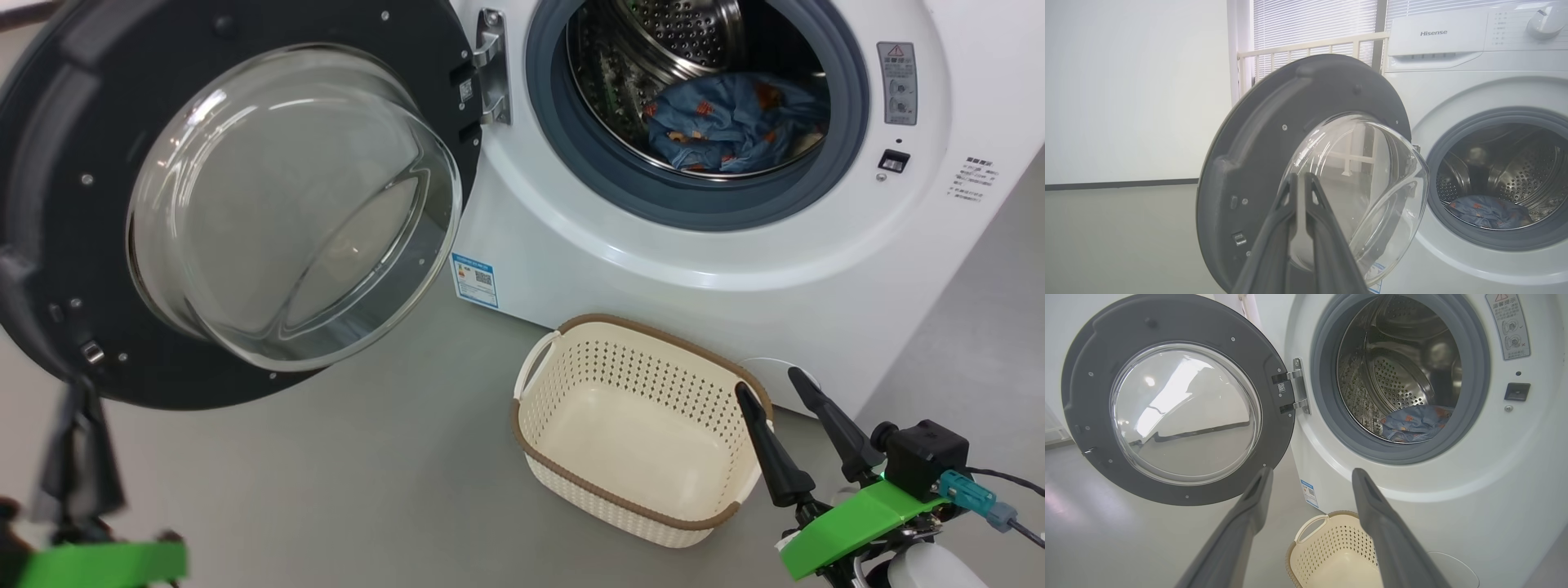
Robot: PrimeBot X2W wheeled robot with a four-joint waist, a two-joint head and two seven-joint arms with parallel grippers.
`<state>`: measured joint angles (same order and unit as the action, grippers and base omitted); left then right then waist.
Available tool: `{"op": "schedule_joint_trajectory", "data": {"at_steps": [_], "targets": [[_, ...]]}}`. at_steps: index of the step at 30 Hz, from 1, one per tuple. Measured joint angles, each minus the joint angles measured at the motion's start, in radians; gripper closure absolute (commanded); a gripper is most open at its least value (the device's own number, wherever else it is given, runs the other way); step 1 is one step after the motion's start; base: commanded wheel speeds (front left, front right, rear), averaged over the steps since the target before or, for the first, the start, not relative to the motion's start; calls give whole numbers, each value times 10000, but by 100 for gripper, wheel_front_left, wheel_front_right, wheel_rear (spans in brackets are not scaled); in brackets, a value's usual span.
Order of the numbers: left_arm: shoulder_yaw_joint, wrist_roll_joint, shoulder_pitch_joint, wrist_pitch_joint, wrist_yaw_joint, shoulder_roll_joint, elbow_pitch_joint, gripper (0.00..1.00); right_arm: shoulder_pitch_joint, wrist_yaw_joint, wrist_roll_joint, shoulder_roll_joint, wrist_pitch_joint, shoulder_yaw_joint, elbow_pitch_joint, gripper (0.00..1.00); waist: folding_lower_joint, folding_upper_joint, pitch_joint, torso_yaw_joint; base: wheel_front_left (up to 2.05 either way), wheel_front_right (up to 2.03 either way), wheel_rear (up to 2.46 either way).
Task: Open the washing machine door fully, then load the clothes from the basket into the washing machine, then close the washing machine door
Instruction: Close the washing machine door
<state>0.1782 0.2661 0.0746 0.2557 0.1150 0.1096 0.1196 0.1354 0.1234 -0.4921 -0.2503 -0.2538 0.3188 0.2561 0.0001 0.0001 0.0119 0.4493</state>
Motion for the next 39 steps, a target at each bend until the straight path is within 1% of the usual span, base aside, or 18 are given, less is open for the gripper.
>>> {"op": "schedule_joint_trajectory", "data": {"at_steps": [3, 5, 9, 11, 13, 14, 16, 18, 19, 22, 24, 27, 30, 32, 36, 39], "targets": [[251, 40, 518, -21, 2, 585, -792, 100, 1, 0, 2, -31, 0, -4, -10, 0, -1, -1, 100, 26, 0, 0, 0], [468, 403, 977, -174, 15, 926, -1172, 100, 3, 0, 2, -36, 0, 6, -2, 0, 0, 0, 161, 38, 0, 0, 0], [1034, 2105, 2082, -821, 92, 1478, -1348, 100, 14, 0, 2, -63, 0, 54, 13, 0, 0, -1, 238, -20, 0, 0, 0], [1434, 3049, 2668, -1151, 109, 1760, -1089, 100, 47, 0, 2, -90, 0, 90, 27, 0, 0, 0, 274, -89, 0, 0, 0], [1822, 3927, 3238, -1620, 121, 2082, -418, 100, 127, 0, 2, -119, 0, 153, 46, 0, 0, 0, 318, -180, 0, 0, 0], [2077, 4567, 3561, -1969, 121, 2159, 75, 100, 198, 0, 4, -130, 0, 186, 59, 0, 0, 0, 344, -231, 0, 0, 0], [2491, 5892, 4170, -2849, 121, 2232, 1269, 100, 260, 0, 4, -161, 0, 221, 59, 0, 0, 0, 413, -328, 0, 0, 0], [3051, 6999, 4717, -3463, 119, 2282, 2525, 100, 262, 0, 4, -217, 0, 286, 105, 0, 0, 0, 495, -426, 0, 0, 0], [3302, 7503, 4976, -3791, 119, 2416, 3200, 100, 270, 0, 4, -228, 0, 313, 121, 0, 0, 0, 534, -489, 0, 0, 0], [4036, 8468, 5585, -4353, 119, 3012, 4947, 100, 461, 0, 21, -257, 2, 336, 136, 0, 0, 0, 658, -706, 0, 0, 0], [4435, 8901, 5930, -4454, 119, 3459, 5848, 100, 639, 0, 65, -305, 0, 332, 130, 0, 0, 0, 745, -870, 0, 0, 0], [4941, 9438, 6333, -4552, 119, 4040, 6809, 100, 709, 0, 88, -389, 0, 330, 134, 0, 0, -1, 890, -1140, 0, 0, 0], [5386, 10117, 6729, -4853, 119, 4278, 7559, 100, 797, 0, 90, -420, 0, 326, 140, 0, 0, 0, 1047, -1395, 0, 0, 0], [5522, 10322, 6943, -5049, 119, 4391, 8077, 100, 837, 0, 90, -443, 0, 324, 140, 0, 1, 0, 1140, -1553, 0, 0, 0], [5616, 10378, 7166, -5108, 84, 4763, 9014, 100, 841, 0, 98, -451, 0, 345, 136, 0, 1, 0, 1282, -1827, 0, 0, 0], [5641, 10391, 7398, -5214, 75, 5032, 9472, 100, 843, 0, 102, -451, 0, 336, 128, 0, 0, 0, 1363, -1976, 0, 0, 0]]}}
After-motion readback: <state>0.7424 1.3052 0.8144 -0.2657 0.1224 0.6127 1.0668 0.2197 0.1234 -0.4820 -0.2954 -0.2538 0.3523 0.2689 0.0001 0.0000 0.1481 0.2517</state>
